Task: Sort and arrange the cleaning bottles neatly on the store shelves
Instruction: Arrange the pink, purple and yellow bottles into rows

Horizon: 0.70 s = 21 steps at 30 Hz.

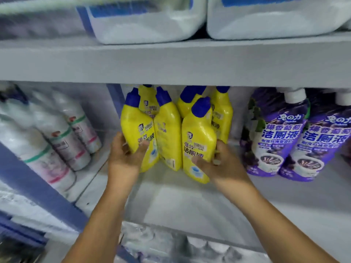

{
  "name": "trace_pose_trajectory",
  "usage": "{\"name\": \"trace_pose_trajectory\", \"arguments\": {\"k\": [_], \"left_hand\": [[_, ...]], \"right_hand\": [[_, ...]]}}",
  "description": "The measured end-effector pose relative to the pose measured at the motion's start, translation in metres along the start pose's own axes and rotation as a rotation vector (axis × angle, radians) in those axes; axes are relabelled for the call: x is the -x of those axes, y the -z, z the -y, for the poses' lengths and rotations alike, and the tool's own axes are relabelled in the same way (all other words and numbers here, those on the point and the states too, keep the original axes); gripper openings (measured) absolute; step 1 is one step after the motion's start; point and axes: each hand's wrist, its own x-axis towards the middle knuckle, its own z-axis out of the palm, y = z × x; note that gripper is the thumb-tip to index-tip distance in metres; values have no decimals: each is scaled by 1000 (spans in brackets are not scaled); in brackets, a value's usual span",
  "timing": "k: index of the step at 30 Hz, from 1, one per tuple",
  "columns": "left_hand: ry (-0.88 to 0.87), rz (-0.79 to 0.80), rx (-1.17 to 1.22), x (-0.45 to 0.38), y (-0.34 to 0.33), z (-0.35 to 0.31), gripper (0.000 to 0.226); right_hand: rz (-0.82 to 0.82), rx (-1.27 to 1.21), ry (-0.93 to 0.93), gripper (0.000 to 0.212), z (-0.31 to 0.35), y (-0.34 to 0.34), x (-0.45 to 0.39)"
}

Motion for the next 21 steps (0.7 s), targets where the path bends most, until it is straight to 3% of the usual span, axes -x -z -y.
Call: {"name": "trace_pose_trajectory", "arguments": {"k": [2, 7, 21], "left_hand": [[-25, 90, -53, -15, 2, 11, 30], [-44, 121, -97, -31, 16, 23, 27], [-74, 148, -34, -63, 49, 36, 47]], "right_hand": [[-73, 65, -6, 32, 1, -13, -1], [-166, 122, -68, 31, 3, -36, -5], [-44, 116, -73, 34, 17, -88, -13]]}}
